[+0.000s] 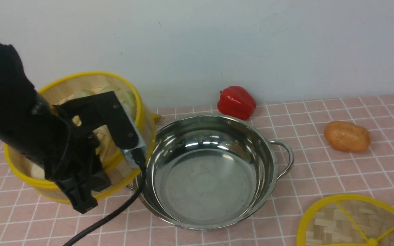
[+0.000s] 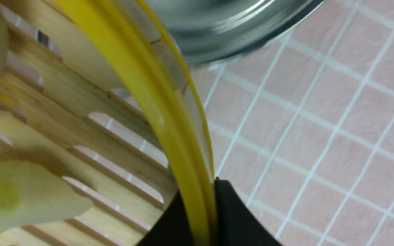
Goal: Place the steamer in the pot on the pink tablecloth, and put the lid on the steamer.
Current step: 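Place the bamboo steamer basket with dumplings into the steel pot with the left gripper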
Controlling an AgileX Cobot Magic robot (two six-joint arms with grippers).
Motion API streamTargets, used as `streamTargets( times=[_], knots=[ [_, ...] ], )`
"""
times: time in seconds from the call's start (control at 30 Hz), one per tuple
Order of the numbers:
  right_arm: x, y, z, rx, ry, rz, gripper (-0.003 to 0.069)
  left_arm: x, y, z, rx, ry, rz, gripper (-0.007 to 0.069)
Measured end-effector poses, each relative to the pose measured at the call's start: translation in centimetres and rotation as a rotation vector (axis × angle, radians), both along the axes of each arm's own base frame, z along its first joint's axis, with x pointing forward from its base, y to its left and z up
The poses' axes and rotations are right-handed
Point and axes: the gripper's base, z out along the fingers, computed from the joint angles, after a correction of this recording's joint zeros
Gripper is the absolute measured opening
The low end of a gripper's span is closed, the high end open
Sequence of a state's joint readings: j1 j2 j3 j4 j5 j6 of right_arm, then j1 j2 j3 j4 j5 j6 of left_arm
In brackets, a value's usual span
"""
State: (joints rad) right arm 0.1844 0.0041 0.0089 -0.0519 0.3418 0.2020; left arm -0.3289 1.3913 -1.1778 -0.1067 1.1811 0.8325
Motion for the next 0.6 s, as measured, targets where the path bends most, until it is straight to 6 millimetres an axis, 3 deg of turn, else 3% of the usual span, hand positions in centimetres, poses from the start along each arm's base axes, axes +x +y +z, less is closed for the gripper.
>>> streamTargets(
  times=[0.23, 0.37, 0.53, 0.57, 0.6],
  knots=[
    [0.0, 0.0, 0.0, 0.0, 0.0, 0.0, 0.0242, 0.5, -7.6, 0.0, -0.049, -0.015, -0.199, 0.0029],
    [0.0, 0.0, 0.0, 0.0, 0.0, 0.0, 0.0242, 2.5, -10.7, -2.3, -0.037, 0.035, -0.205, 0.0029],
    [0.0, 0.0, 0.0, 0.0, 0.0, 0.0, 0.0242, 4.6, -11.9, -5.1, 0.012, 0.082, -0.185, 0.0029],
    [0.0, 0.0, 0.0, 0.0, 0.0, 0.0, 0.0242, 5.3, -12.4, -6.5, 0.027, 0.104, -0.181, 0.0029],
    [0.0, 0.0, 0.0, 0.0, 0.0, 0.0, 0.0242, 5.3, -12.4, -6.5, 0.026, 0.102, -0.18, 0.0029]
  ],
)
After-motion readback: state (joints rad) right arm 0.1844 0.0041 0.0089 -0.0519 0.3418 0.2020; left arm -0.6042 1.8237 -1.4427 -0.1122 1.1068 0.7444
